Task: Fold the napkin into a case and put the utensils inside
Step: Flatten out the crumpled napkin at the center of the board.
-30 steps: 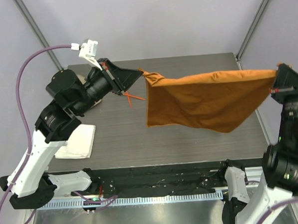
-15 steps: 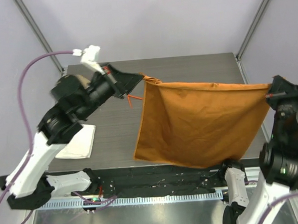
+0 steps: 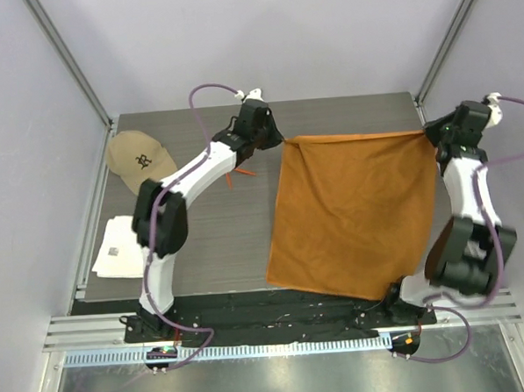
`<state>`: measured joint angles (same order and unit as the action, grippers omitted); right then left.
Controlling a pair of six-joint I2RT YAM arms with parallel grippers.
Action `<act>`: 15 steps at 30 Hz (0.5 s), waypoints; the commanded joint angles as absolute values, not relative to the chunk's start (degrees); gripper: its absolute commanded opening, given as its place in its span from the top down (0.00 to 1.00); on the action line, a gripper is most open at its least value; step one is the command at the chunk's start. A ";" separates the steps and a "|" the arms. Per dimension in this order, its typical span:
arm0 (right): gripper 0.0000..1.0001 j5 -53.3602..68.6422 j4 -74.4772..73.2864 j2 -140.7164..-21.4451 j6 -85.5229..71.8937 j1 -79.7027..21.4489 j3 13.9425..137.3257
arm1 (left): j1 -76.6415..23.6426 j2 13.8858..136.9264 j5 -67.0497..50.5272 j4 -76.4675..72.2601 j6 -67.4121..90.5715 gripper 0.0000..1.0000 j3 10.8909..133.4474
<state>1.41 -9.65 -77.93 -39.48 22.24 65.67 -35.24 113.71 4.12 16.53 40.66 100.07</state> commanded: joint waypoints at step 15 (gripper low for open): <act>0.33 7.74 -14.23 -103.45 -24.44 16.53 86.14 | -30.67 122.44 -3.15 0.98 35.94 0.31 104.45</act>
<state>8.21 -10.79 -109.23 -29.74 18.98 86.59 -30.04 130.98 2.48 8.73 35.66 111.98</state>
